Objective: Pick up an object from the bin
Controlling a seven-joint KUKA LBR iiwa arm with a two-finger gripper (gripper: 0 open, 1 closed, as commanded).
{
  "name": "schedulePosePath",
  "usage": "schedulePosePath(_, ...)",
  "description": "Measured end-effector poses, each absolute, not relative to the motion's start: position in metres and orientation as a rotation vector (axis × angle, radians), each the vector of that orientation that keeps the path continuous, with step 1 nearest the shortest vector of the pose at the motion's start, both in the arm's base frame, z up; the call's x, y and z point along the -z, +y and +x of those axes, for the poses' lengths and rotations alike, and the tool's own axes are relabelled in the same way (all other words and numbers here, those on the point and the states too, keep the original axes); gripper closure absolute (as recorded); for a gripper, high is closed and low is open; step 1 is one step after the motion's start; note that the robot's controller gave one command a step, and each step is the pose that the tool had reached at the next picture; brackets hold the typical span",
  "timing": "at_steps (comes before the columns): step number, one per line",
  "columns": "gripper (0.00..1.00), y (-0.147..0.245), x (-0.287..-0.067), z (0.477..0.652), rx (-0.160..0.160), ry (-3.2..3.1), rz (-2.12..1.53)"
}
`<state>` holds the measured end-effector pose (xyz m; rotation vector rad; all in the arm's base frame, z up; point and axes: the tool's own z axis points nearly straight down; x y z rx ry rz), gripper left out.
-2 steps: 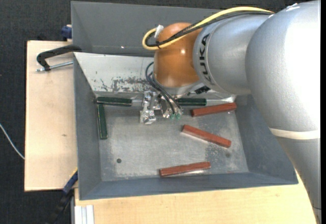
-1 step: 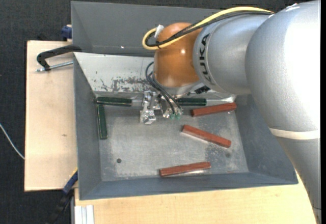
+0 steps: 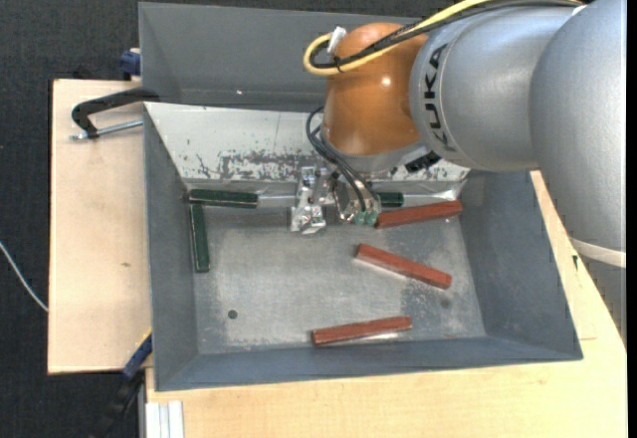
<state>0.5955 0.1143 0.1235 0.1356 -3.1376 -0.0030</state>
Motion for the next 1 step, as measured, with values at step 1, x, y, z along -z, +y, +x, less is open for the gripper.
schedulePosePath(1,0.0,0.1007,-0.2443,0.6028,0.002,-3.128,0.389)
